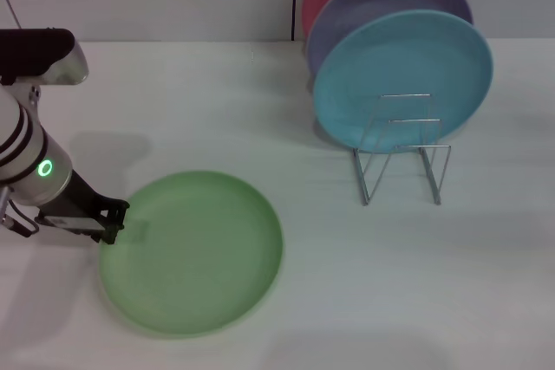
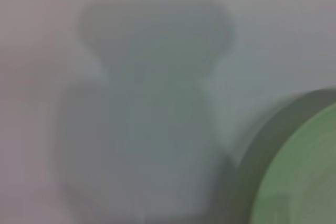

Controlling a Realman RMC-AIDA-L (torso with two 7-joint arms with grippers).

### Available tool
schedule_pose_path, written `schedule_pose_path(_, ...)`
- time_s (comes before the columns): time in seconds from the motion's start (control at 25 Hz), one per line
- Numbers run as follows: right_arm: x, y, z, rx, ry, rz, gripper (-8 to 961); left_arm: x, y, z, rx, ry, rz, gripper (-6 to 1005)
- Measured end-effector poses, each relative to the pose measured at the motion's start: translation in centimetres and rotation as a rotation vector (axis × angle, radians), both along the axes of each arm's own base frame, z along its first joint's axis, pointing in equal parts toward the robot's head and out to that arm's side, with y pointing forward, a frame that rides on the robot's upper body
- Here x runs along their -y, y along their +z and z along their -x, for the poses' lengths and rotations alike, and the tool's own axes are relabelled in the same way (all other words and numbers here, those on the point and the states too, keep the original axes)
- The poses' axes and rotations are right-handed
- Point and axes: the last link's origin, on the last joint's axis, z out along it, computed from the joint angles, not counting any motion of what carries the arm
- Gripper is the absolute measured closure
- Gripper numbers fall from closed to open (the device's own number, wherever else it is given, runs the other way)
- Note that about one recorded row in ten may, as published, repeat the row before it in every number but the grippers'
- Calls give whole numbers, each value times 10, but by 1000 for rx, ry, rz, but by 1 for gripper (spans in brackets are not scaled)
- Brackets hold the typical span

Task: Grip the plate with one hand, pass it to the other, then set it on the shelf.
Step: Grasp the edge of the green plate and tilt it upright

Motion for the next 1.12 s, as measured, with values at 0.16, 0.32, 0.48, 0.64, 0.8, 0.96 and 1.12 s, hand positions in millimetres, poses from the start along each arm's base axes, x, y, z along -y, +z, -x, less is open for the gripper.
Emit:
schedule_pose_path(0.16, 0, -1, 0, -2, 0, 1, 496, -2, 4, -3, 3, -20, -13, 943)
schedule_pose_path(0.32, 0, -2, 0, -3, 0, 2, 496, -2, 7, -4, 7, -36, -12, 949)
schedule_pose_path(0.48, 0, -2, 0, -7, 2, 2, 496, -3, 9, -5, 28, -56, -20, 958)
schedule_pose_path(0.64, 0, -2, 1, -8, 2, 1, 496, -3, 13, -7, 83, -101, -66, 965)
schedule_pose_path(0.8, 0, -2, 1, -11, 5, 0, 496, -4, 19, -7, 112, -155, -142, 967)
schedule_pose_path(0.96, -1, -2, 2, -16, 10, 0, 495, -8, 16, -4, 109, -206, -206, 967)
schedule_pose_path(1.12, -2, -3, 2, -18, 10, 6, 495, -12, 18, 3, 113, -238, -273, 966)
